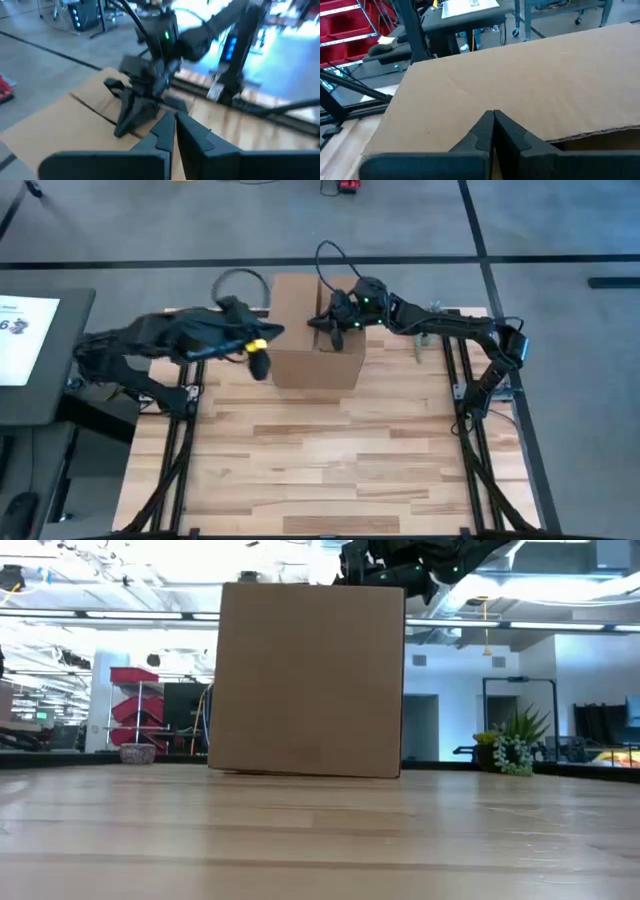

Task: Wrap mug
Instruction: Close the cardboard box

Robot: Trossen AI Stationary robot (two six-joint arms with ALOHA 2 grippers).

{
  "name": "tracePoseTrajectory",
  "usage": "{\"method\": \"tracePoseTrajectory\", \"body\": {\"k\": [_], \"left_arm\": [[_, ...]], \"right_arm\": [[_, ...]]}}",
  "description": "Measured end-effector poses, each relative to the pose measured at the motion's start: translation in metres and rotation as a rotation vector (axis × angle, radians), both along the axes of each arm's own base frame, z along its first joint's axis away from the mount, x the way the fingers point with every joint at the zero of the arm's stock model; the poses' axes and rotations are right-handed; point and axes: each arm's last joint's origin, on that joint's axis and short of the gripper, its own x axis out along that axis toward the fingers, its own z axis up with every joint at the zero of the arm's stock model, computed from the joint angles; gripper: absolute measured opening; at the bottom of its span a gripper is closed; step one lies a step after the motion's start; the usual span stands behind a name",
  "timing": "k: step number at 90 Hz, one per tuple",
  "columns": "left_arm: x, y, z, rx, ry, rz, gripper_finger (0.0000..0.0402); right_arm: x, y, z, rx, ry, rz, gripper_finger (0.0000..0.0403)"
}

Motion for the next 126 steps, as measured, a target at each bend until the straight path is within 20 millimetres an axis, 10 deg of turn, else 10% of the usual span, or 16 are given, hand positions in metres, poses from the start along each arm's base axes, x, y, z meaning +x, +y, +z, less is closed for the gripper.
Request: {"method": "tracePoseTrajectory", "body": {"k": [29, 96, 126], "left_arm": [[-0.065, 0.007, 0.022, -0.021, -0.157, 0.046, 0.0], [-0.135, 0.014, 0.028, 0.044, -0.204, 0.069, 0.0], [-0.157, 0.014, -0.009, 0.017, -0.272, 0.03, 0.0]], "right_arm": [[-0.002, -0.002, 0.017, 0.011, -0.059, -0.006, 0.0], [0.002, 0.005, 0.02, 0.024, -0.073, -0.026, 0.0], [0.0, 0.006, 0.021, 0.021, -0.058, -0.013, 0.0]]}}
